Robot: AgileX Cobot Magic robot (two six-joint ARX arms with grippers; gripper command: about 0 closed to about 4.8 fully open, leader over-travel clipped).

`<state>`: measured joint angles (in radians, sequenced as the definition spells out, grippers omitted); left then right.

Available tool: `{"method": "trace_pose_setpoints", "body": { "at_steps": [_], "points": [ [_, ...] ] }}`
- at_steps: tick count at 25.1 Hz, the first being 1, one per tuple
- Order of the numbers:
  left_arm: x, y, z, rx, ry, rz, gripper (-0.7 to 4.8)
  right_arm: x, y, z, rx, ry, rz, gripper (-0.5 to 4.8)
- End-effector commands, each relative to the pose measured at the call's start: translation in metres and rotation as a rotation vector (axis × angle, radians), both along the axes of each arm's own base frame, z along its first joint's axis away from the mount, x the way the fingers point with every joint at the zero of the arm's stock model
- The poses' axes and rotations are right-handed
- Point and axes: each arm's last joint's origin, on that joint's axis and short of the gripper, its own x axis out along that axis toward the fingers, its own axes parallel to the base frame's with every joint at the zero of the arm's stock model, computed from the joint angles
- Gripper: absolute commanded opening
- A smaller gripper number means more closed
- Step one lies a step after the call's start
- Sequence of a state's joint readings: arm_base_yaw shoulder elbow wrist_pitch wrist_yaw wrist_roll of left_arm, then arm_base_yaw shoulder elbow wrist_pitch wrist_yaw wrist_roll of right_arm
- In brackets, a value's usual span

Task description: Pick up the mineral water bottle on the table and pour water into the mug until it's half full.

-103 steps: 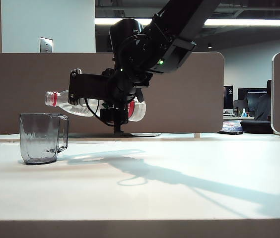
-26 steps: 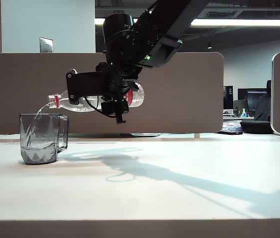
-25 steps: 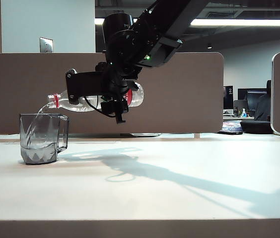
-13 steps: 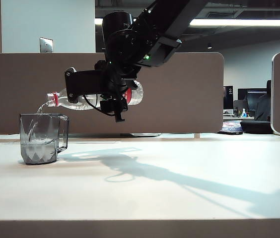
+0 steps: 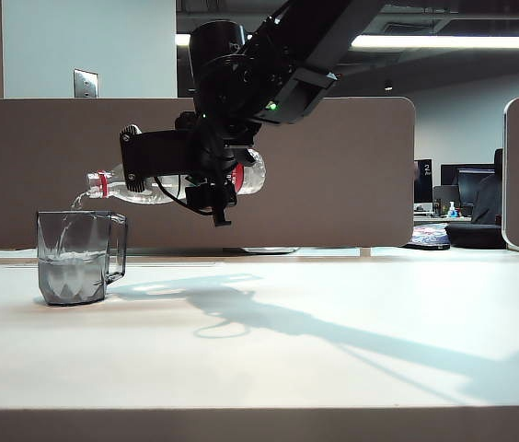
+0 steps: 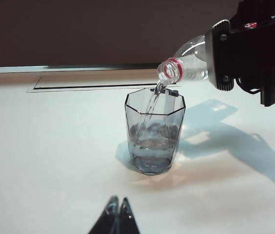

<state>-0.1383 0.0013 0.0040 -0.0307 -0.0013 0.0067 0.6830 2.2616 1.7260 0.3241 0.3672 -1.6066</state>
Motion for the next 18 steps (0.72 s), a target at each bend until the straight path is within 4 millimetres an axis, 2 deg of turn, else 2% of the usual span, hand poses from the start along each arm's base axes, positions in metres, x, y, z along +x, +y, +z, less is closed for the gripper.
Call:
{"method": "trace_pose_setpoints", "body": {
  "at_steps": [1, 7, 18],
  "points": [
    [-0.0002, 0.0, 0.002, -0.001, -0.013, -0.002, -0.05, -0.001, 0.0007, 0.0143, 0.04, -0.05, -0.006, 2.73],
    [-0.0002, 0.0, 0.0019, -0.001, -0.012, -0.002, -0.05, -0.002, 0.0019, 0.0142, 0.042, -0.049, -0.005, 2.73],
    [-0.0002, 0.0, 0.0019, -0.001, -0.012, -0.002, -0.05, -0.0089, 0.008, 0.0063, 0.19, 0.08, -0.037, 2.69]
  ]
}}
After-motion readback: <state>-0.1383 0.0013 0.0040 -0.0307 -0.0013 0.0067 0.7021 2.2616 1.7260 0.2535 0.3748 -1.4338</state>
